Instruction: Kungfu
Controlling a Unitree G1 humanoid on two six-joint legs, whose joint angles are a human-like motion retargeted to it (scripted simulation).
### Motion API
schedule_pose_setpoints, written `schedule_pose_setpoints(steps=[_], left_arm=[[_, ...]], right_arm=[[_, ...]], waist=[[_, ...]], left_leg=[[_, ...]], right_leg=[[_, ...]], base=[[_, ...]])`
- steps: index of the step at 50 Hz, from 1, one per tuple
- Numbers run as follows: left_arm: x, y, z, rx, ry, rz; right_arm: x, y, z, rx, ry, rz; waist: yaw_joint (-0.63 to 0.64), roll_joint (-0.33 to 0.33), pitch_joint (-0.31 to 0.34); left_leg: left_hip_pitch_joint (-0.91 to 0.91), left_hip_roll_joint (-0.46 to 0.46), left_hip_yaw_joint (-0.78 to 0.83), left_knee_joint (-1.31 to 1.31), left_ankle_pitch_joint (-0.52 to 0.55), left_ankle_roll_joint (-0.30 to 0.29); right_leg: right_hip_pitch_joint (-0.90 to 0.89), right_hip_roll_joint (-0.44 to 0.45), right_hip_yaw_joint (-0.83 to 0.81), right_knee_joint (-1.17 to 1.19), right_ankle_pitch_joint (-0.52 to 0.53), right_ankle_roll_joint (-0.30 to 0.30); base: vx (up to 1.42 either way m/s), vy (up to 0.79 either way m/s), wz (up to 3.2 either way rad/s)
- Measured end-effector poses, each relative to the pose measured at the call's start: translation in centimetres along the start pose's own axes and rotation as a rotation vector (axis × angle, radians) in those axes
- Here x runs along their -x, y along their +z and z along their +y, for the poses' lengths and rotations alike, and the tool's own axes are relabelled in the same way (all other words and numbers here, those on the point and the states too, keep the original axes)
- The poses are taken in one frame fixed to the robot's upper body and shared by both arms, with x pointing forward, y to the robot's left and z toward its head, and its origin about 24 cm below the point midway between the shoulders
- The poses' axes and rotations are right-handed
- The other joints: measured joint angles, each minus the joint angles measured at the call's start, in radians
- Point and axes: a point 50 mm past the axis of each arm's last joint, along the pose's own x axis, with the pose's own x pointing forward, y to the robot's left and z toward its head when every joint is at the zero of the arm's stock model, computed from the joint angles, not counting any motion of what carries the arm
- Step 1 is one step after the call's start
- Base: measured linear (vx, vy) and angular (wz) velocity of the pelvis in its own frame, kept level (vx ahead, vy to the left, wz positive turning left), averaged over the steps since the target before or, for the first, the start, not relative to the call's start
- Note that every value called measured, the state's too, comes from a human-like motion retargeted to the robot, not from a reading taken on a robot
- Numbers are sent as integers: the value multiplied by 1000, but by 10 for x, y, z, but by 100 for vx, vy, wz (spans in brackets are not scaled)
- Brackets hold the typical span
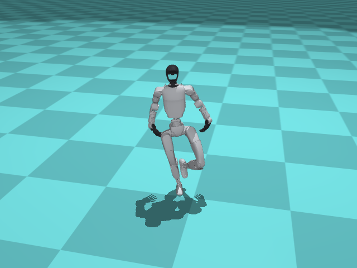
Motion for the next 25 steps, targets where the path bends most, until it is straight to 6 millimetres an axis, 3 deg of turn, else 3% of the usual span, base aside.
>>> schedule_pose_setpoints(steps=[2,4,7,9,11,13,16,20,23,25], left_arm=[[26,8,38,59,186,9],[64,42,79,51,384,-104],[139,123,124,-81,632,-385],[189,194,128,-209,723,-642],[231,268,108,-346,753,-934],[266,332,68,-481,732,-1243],[302,395,-3,-630,615,-1649],[319,431,-78,-713,336,-1962],[301,442,-106,-751,89,-1961],[280,443,-112,-775,-58,-1884]], right_arm=[[3,-13,-2,-28,-23,61],[6,-22,-7,-94,-79,96],[13,-30,-20,-269,-194,77],[17,-26,-31,-421,-285,-24],[20,-14,-45,-576,-381,-176],[25,5,-63,-712,-475,-367],[39,51,-97,-821,-556,-686],[62,145,-134,-835,-459,-1111],[76,222,-137,-750,-215,-1326],[78,268,-124,-659,-10,-1388]], waist=[[-26,-11,-32],[-44,-24,-35],[-67,-39,-29],[-76,-46,-26],[-69,-50,-27],[-52,-49,-23],[-36,-30,-7],[-33,28,39],[-37,96,99],[-41,144,147]], left_leg=[[55,-26,10,19,-14,6],[100,-25,13,8,-44,30],[117,-20,10,-62,-98,75],[87,-20,2,-137,-139,107],[43,-25,-5,-242,-165,119],[-3,-36,-10,-378,-178,117],[-55,-58,-23,-628,-161,98],[-84,-77,-84,-1003,-78,49],[-75,-74,-224,-1252,-8,-14],[-65,-76,-408,-1354,37,-40]], right_leg=[[-9,-16,-16,4,-15,11],[-3,-24,-27,12,-31,21],[21,-26,-35,18,-57,35],[35,-22,-37,18,-69,48],[45,-19,-28,20,-76,61],[51,-16,-6,25,-80,72],[67,-13,47,31,-84,89],[88,-20,139,45,-89,106],[83,-19,253,93,-112,113],[56,-13,338,157,-141,113]], base=[[30,-11,64],[17,-8,57],[29,-2,55],[30,-3,38],[31,-2,-15],[21,4,-66],[26,11,-112],[30,25,-190],[29,48,-264],[41,57,-306]])
